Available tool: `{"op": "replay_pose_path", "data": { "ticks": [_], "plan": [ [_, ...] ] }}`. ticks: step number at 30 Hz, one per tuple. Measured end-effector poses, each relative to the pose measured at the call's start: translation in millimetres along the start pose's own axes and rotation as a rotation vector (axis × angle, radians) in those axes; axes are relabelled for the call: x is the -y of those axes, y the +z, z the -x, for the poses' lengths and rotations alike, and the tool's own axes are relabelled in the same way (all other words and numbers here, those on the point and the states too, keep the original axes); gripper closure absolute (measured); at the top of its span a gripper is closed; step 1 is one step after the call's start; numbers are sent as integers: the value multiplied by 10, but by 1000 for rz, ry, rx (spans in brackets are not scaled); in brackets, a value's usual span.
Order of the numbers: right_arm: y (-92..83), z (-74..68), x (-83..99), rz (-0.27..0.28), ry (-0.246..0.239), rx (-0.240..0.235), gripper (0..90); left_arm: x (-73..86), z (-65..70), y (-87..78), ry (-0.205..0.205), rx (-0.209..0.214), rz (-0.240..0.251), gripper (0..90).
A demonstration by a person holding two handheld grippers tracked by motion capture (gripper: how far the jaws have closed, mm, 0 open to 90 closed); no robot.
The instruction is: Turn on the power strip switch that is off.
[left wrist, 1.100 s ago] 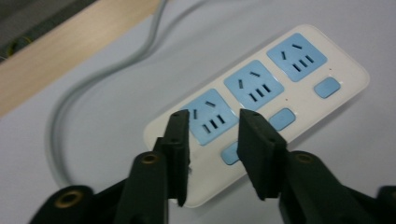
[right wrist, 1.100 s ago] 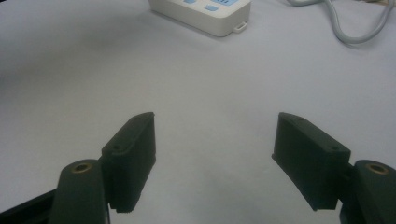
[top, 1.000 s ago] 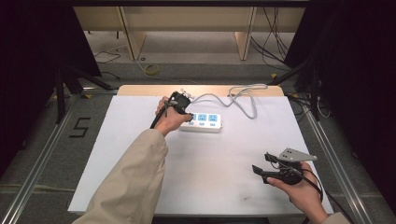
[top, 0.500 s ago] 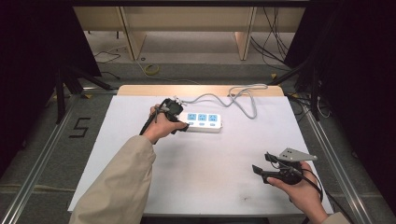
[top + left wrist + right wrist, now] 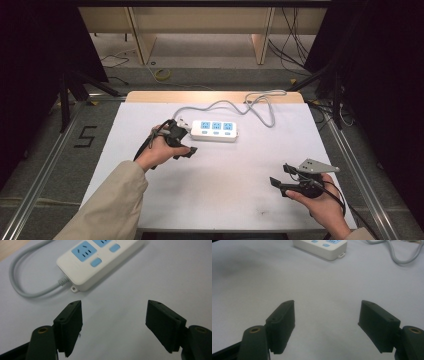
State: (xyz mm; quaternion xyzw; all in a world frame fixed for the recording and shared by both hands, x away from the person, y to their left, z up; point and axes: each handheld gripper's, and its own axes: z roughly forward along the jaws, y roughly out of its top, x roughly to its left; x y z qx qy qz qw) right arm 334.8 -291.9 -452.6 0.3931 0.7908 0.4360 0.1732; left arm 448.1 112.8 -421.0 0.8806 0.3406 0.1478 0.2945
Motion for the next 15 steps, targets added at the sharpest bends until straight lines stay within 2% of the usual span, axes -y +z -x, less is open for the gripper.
{"op": "replay_pose_path", "data": {
  "ticks": [3, 5, 8, 13, 15],
  "plan": [
    [4, 4, 2, -2, 0, 0, 294, 119, 28, -61, -4, -9, 27, 295],
    [12, 2, 0, -2, -1, -2, 293, 186, 39, -96, -20, -23, 54, 303],
    [18, -6, -3, -1, -3, -6, 291, 292, 63, -125, -26, -35, 68, 302],
    [20, 0, 4, -5, -5, -9, 288, 455, 86, -217, -27, -30, 66, 301],
    [20, 0, 3, -5, -6, -8, 287, 518, 87, -266, -44, -28, 78, 299]
  ]
}}
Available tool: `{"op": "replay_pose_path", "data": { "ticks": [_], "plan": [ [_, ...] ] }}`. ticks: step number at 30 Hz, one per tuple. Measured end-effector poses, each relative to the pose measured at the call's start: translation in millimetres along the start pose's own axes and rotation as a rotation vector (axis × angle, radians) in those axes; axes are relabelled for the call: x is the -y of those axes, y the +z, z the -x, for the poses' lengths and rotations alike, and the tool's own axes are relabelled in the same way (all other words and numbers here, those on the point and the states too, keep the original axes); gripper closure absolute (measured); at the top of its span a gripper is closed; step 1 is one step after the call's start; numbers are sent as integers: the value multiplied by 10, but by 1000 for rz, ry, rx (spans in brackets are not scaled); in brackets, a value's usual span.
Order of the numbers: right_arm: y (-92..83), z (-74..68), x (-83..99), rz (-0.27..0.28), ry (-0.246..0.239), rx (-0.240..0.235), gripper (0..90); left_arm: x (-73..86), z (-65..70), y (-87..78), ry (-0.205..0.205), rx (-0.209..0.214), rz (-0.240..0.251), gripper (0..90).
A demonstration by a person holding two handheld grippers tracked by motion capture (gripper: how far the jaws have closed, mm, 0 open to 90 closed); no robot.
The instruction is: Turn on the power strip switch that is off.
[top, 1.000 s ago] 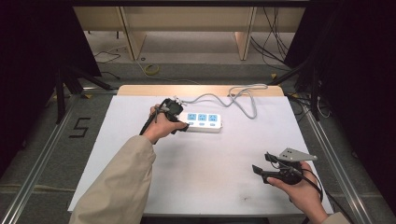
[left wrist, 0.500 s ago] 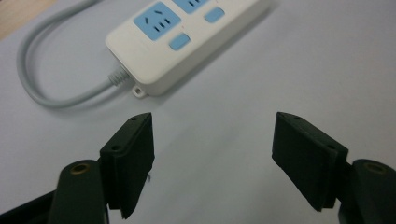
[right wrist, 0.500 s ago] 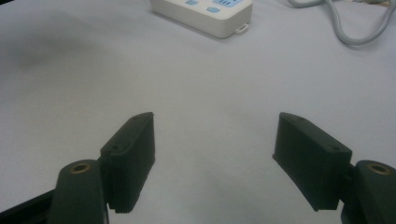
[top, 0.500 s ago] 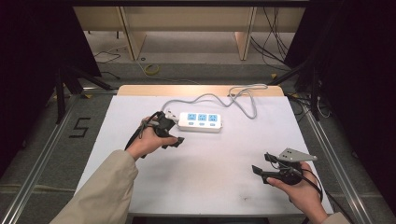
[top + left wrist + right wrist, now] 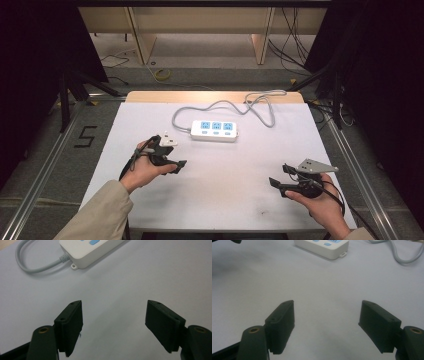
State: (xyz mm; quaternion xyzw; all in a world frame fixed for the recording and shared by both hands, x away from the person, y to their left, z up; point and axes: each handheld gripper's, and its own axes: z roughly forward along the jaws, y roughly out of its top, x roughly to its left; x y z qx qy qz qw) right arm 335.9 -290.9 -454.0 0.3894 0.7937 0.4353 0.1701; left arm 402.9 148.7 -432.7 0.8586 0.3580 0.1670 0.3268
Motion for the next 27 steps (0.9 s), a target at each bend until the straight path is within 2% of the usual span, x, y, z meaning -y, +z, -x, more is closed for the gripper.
{"op": "replay_pose_path", "data": {
  "ticks": [4, 7, 9, 15, 23, 27],
  "plan": [
    [0, -4, 1, -1, 1, -2, 286, 132, 4, -102, 4, -14, 38, 296],
    [2, -8, 0, -5, -3, -4, 286, 261, 26, -171, -20, -32, 90, 301],
    [4, -15, -2, -1, -8, -7, 286, 346, 35, -206, -5, -30, 83, 296],
    [13, -23, -5, -8, -9, -9, 283, 521, 55, -323, -31, -48, 105, 291],
    [22, -30, 2, -16, -15, -18, 283, 737, 121, -421, -50, -56, 105, 292],
    [27, -34, 12, -21, -20, -24, 282, 809, 157, -466, -27, -57, 93, 290]
  ]
}}
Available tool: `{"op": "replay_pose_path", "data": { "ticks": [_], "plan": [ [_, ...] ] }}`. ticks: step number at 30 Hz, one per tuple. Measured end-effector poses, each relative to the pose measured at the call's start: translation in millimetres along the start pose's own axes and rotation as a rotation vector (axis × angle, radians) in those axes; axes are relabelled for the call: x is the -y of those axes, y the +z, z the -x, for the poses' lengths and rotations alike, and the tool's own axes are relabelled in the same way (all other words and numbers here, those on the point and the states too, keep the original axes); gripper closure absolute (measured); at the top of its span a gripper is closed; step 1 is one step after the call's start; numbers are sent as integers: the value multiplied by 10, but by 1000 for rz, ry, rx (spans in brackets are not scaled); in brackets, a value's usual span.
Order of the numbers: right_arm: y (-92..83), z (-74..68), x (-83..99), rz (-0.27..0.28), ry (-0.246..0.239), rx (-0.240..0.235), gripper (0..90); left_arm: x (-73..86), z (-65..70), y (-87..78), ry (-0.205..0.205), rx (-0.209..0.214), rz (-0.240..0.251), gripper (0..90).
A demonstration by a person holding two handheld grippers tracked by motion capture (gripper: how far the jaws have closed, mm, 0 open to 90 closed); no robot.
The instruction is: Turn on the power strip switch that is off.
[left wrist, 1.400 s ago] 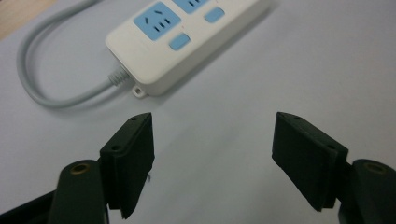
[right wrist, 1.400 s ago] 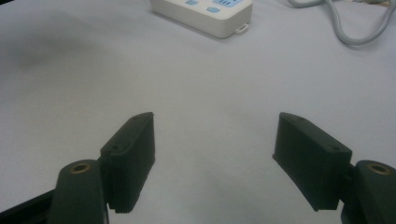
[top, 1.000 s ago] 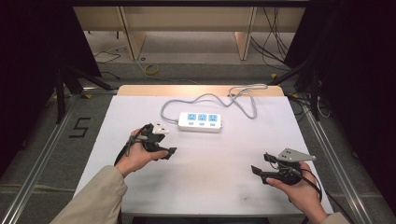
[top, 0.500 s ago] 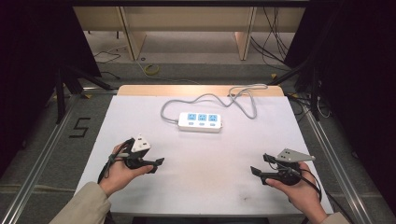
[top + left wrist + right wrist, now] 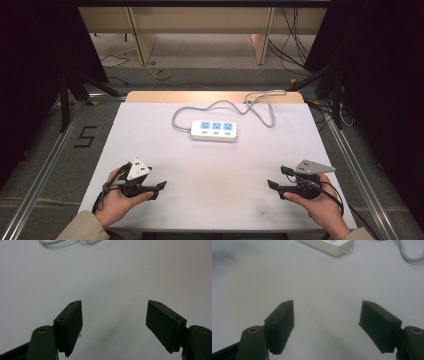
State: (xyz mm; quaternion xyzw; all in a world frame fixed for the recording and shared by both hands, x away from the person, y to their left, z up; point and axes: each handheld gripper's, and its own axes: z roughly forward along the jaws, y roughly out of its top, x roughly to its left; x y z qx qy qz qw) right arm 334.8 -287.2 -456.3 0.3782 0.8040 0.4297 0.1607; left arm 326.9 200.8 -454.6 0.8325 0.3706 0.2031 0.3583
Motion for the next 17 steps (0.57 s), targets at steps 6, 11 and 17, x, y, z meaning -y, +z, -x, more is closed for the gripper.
{"op": "replay_pose_path", "data": {
  "ticks": [6, 11, 17],
  "plan": [
    [-12, -5, 2, -4, 0, 4, 282, 56, -25, -29, 12, -16, -12, 288],
    [-9, -19, -3, 0, -8, 2, 281, 45, -41, -9, 16, -20, -9, 288],
    [-18, -25, -2, 3, -4, 2, 279, 29, -7, 22, 19, -1, -23, 287]
  ]
}}
